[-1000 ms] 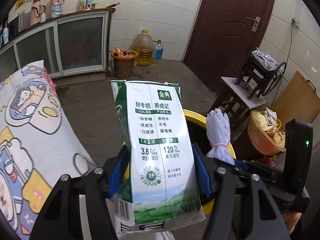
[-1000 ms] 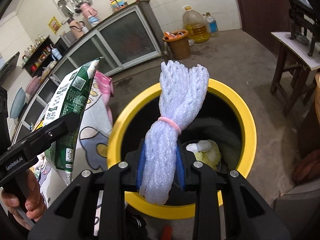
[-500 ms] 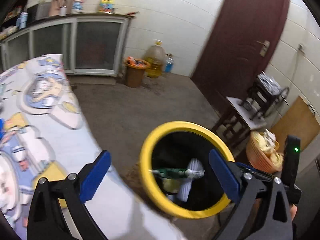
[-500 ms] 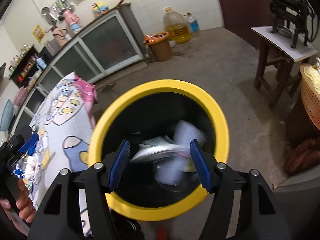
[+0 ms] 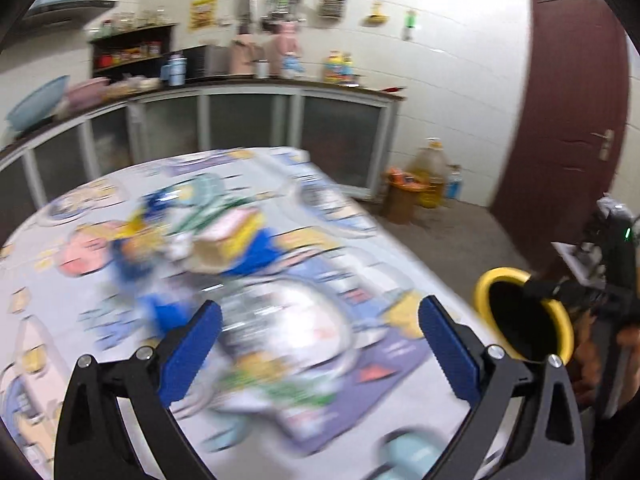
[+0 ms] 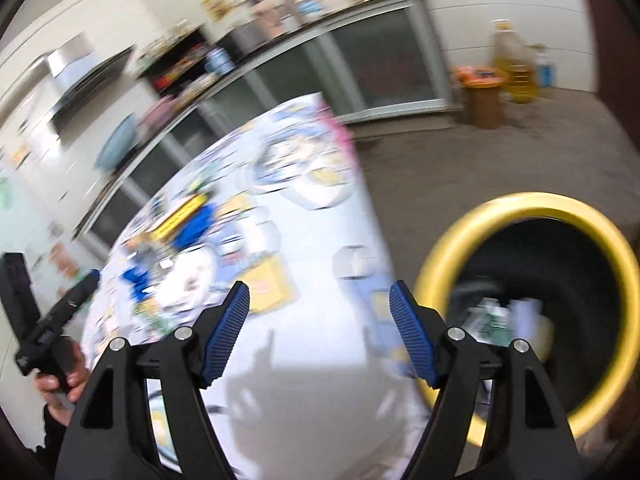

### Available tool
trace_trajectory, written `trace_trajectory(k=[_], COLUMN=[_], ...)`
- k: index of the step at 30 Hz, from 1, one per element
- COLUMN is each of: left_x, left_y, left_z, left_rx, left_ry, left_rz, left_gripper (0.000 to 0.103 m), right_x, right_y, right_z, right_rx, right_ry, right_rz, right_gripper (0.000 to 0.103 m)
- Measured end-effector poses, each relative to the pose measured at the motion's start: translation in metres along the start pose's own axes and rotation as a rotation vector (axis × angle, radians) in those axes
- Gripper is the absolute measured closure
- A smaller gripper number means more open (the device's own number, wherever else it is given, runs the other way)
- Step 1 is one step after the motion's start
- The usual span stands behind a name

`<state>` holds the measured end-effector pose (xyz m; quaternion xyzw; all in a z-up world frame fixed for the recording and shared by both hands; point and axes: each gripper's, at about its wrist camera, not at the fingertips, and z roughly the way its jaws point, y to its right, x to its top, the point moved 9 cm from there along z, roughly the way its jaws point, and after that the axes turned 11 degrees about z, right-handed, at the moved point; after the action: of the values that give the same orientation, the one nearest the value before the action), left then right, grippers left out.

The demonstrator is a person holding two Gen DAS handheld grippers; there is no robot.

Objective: Collect trash
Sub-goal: 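Grasp the blue glove with the left gripper while the right grasps the red-yellow spice box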

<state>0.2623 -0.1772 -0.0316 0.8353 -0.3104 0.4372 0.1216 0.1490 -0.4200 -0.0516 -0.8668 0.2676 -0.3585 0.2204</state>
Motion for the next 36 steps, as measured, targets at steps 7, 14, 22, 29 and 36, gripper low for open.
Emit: trace_trajectory(k=[7, 14, 22, 29, 36], left_x=[-0.036, -0.050, -0.063, -0.068, -0.073], left_y=[-0.071, -0.111, -0.132, -0.136, -0.141], left_z=[-0.004, 0.028, 0.059, 0.086, 0.107], left_rx=[0.062, 0.073, 0.062, 0.044, 0.027], left_ry=[-0.044, -0.089, -0.132, -0.183, -0.220], left_rz=[-0.074, -0.156, -0.256, -0.284, -0.327], left_gripper=[0.008, 0.008, 0.008, 0.008, 0.053], right_x=[-0.010, 0.001, 0.006, 0.000, -0.004], right_y=[-0.108, -0.191, -0.227, -0.220, -0.214], right_z=[0.072, 0.148, 0.211, 0.250, 0.270], right_rx=[0.148, 0.340, 0.371, 0.294, 0.243], right_ry=[-0.150, -0.375, -0.512, -0.560, -0.558], right_rz=[-0.094, -0.016, 0.107, 0.153, 0.147], right_gripper=[0.033, 0.033, 0.033, 0.041, 0.072])
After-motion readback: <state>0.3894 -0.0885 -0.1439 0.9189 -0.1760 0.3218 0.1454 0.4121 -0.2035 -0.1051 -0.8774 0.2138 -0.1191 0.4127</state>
